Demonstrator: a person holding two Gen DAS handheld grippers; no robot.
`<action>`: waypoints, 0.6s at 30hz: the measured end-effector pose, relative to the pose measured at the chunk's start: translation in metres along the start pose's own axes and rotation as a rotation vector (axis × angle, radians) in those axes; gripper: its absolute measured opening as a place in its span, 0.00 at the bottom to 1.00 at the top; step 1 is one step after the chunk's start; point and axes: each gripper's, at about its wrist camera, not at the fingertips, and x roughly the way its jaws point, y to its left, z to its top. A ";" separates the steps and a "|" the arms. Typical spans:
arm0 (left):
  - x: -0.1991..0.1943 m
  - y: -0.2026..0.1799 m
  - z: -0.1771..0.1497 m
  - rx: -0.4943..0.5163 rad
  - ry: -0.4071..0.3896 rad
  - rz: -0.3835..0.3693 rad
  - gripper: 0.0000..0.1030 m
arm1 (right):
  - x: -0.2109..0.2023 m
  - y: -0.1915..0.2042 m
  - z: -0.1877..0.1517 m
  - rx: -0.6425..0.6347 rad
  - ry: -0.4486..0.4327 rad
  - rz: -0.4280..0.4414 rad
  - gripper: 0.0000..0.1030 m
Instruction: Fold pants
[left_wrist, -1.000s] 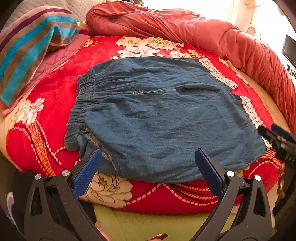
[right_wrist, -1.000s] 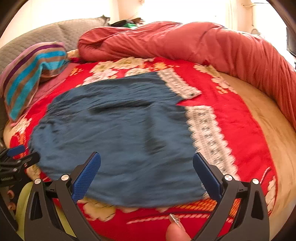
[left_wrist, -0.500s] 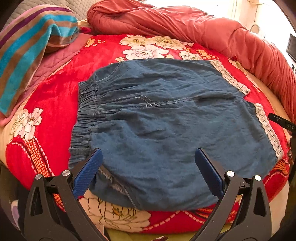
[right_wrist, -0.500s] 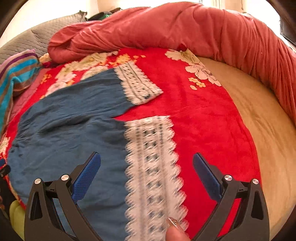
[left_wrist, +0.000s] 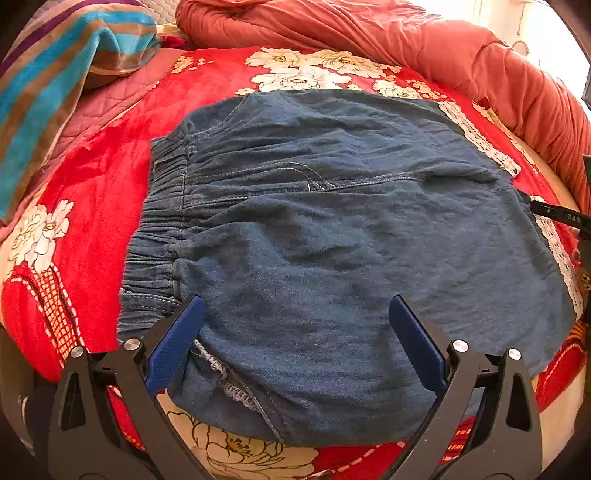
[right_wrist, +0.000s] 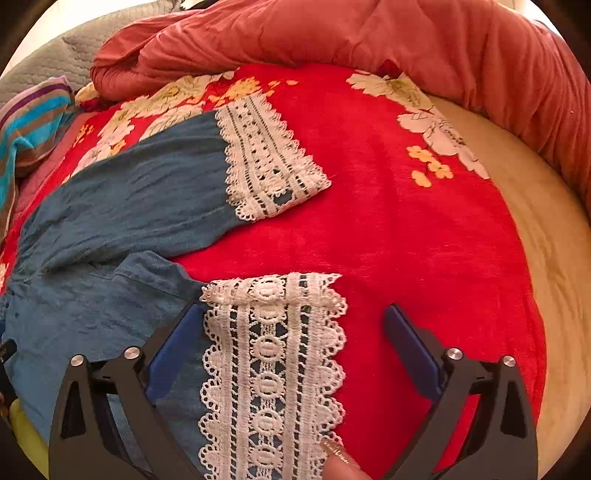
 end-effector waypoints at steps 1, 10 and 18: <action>0.000 0.001 0.000 -0.002 0.000 -0.001 0.91 | -0.001 0.000 0.000 -0.002 -0.002 0.024 0.72; 0.000 0.002 -0.001 -0.016 0.001 -0.005 0.91 | -0.014 -0.009 0.002 0.008 -0.034 0.051 0.19; 0.001 0.002 -0.002 -0.015 0.002 -0.004 0.91 | -0.004 -0.007 -0.001 -0.039 -0.023 -0.058 0.26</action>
